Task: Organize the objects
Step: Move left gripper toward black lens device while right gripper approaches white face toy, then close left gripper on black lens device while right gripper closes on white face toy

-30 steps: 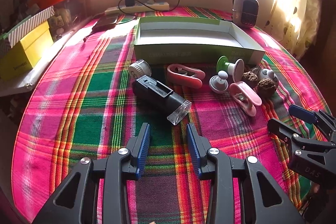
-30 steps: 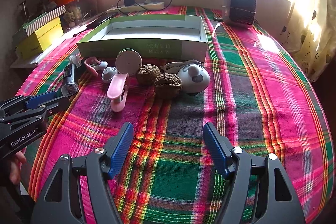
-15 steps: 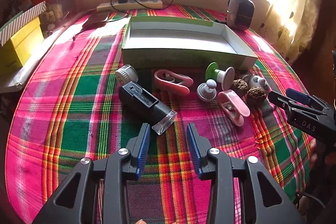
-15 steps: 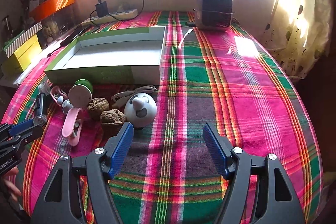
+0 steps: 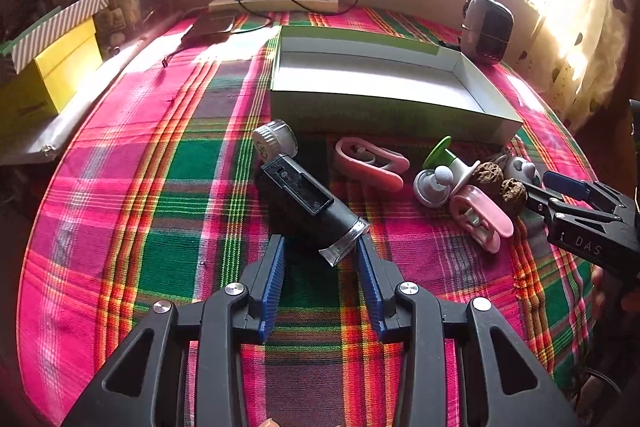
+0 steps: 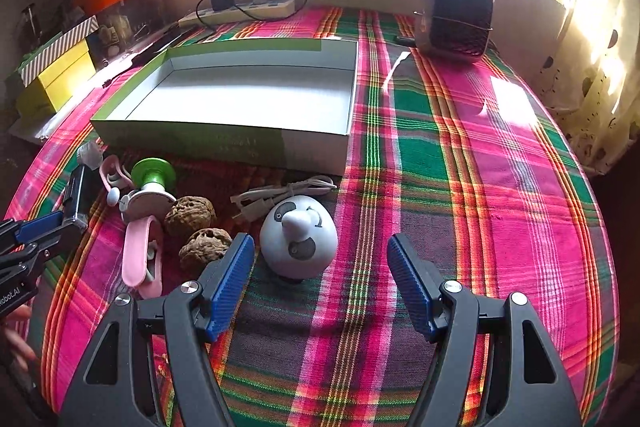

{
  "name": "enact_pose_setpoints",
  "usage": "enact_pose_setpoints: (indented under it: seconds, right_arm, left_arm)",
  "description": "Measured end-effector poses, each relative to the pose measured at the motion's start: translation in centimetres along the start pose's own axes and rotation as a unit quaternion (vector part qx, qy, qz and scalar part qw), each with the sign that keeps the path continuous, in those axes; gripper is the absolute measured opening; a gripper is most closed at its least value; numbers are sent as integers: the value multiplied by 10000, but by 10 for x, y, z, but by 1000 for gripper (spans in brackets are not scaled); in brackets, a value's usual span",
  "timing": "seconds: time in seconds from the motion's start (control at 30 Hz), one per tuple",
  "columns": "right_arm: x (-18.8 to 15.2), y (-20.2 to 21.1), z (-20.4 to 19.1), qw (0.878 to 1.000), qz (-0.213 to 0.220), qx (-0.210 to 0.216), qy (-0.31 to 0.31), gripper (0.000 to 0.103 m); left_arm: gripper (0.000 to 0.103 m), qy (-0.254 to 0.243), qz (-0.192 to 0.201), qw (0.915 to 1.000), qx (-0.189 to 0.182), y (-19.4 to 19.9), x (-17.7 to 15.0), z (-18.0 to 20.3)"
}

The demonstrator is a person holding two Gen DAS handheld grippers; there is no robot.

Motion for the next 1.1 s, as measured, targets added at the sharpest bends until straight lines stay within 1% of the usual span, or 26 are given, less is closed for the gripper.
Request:
enact_pose_setpoints:
  seconds: [0.2, 0.27, 0.37, 0.53, 0.73, 0.83, 0.93, 1.1]
  right_arm:
    - [-1, -5, 8, 9999, -76, -101, -93, 69]
    - [0, -5, 4, 10000, -50, -63, -15, 69]
    - [2, -5, -2, 10000, -28, -27, 84, 69]
    - [4, -6, -3, 9999, -21, -64, 120, 69]
    - [5, -7, -2, 9999, -13, -110, 121, 69]
    - [6, -9, -1, 9999, -25, -93, 91, 69]
    - [7, -10, 1, 9999, -32, -105, 74, 69]
    - [7, -9, 2, 9997, -7, -198, 125, 69]
  left_arm:
    - [34, 154, 0, 9998, 102, 6, -2, -15]
    - [34, 272, 13, 9996, 32, 10, -2, -17]
    - [34, 276, 130, 9995, -98, 15, 5, -11]
    - [34, 241, 143, 9996, -71, 9, 18, -4]
    - [38, 274, 59, 9995, 124, -4, 27, -5]
    - [38, 156, 22, 9996, 235, -7, 29, -4]
    - [38, 212, -16, 9996, 197, -10, 28, -6]
    - [38, 104, -83, 9994, 316, -9, 25, -11]
Point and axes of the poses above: each gripper's, at about its wrist camera, not at the fingertips, and y roughly against the way its jaws point, z to its right, x to its top, the point moved 6 cm from there along -y, roughly the way its jaws point, and after that the axes turned 9 degrees about -x, right-handed, at the moved point
